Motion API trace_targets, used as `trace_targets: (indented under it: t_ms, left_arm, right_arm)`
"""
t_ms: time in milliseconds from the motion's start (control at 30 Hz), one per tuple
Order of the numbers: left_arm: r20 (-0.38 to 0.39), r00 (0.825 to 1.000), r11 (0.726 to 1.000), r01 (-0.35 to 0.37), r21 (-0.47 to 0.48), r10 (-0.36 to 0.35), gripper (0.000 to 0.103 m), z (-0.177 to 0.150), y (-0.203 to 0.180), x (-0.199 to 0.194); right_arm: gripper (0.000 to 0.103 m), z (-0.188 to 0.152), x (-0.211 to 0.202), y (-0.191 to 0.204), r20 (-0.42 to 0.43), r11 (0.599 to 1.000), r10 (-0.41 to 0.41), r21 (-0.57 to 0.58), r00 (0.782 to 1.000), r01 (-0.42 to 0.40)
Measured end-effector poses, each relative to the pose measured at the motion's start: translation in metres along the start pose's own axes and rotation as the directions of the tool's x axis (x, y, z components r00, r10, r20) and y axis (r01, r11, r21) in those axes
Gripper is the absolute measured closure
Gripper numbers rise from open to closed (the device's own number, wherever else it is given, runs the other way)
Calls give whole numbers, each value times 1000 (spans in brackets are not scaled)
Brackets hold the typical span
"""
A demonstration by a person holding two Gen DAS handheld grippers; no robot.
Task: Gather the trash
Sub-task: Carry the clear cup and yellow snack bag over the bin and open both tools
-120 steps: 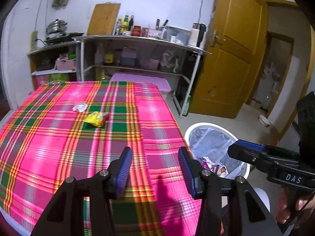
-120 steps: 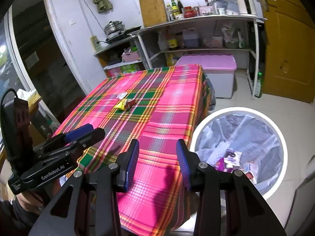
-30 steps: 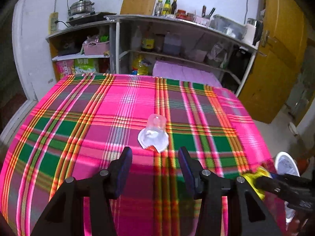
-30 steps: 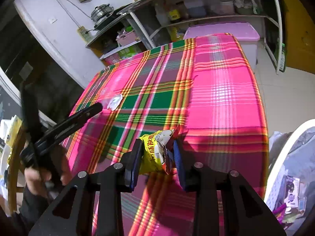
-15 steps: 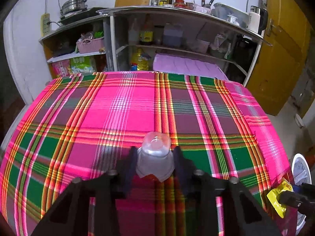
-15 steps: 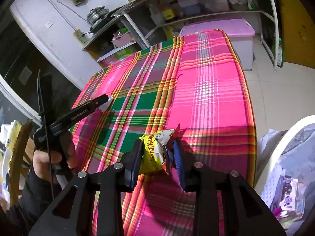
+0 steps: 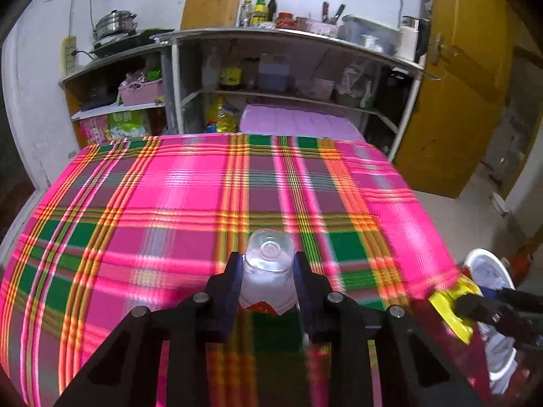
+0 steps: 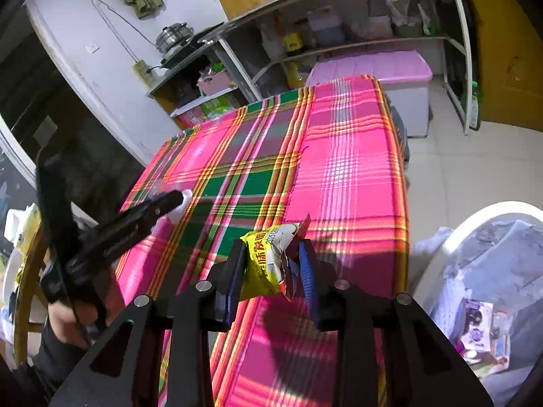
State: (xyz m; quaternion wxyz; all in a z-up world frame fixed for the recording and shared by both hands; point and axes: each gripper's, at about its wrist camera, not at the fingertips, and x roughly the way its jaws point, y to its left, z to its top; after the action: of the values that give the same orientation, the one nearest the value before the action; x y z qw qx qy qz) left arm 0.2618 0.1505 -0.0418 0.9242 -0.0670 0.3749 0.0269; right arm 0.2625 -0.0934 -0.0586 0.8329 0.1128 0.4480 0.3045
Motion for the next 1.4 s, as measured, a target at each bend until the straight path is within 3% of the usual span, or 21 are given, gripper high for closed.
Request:
trace_targets:
  t_ms: [633,1400]
  left_arm:
    - [69,990,990,121,67,-126,72,-59,-94,-109]
    - [50,977,970,199,141,-208,72,-97,-158,-147]
  right_arm:
    - [70,-43,-86,-3,92,995,-77,-54,993,82]
    - [70,-81,-144,-24,141,991,-124,-37,982,130]
